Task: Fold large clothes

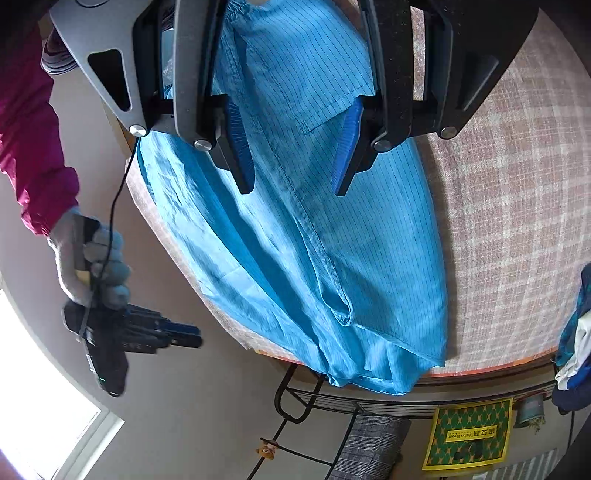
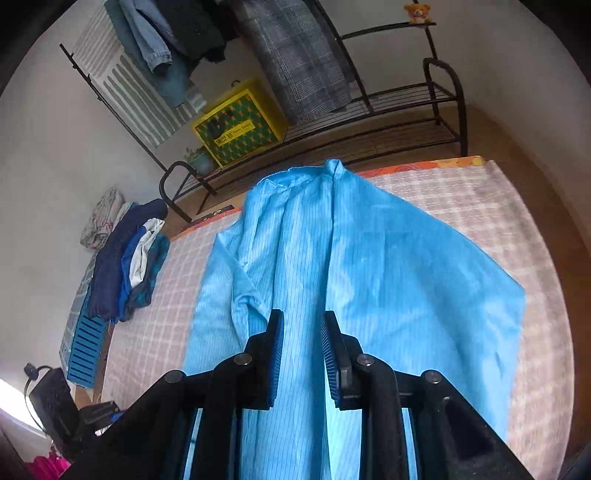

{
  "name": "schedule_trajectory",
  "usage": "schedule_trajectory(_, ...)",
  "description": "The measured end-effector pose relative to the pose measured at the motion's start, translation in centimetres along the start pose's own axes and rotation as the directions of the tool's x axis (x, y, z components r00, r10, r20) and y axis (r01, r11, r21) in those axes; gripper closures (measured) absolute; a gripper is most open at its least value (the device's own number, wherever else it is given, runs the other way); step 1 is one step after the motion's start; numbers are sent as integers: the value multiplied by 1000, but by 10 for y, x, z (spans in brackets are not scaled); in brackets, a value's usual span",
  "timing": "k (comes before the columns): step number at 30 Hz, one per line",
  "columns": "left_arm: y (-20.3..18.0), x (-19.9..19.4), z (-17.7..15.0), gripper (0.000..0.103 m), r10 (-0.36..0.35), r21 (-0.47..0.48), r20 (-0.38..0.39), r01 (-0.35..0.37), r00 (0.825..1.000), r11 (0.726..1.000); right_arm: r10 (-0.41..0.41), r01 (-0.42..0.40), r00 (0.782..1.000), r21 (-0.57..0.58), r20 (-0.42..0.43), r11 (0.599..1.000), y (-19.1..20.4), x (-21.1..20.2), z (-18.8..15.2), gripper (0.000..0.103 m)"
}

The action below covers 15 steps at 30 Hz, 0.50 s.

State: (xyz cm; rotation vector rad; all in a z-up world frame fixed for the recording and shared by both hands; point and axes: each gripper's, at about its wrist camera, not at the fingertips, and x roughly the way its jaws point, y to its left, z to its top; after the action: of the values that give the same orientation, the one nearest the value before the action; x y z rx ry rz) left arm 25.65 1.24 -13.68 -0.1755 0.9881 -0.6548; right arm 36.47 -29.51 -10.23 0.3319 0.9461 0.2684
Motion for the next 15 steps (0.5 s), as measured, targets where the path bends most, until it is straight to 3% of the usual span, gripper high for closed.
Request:
schedule_trajectory(4,-7,-3,-12,59,3,20,4,-4,1000,1000,-25,24,998,16,65,1000,2,-83,-51,80)
schedule_trajectory(6,-14,-5,-15,59,10,34,14,-11,1000,999,-61,60,993,16,104,998,4,-118,-78,72)
schedule_trajectory(8,-24,-6,-20,59,21,55,24,-22,999,998,-94,92,987,22,127,996,4,-144,-109,70)
schedule_trajectory(11,-35,-7,-30,59,9,49,30,-10,1000,999,-127,123,985,35,117,992,-1,-156,-154,70)
schedule_trajectory(15,-47,-8,-46,59,-9,27,18,8,1000,1000,-102,99,994,63,43,993,-20,-132,-207,64)
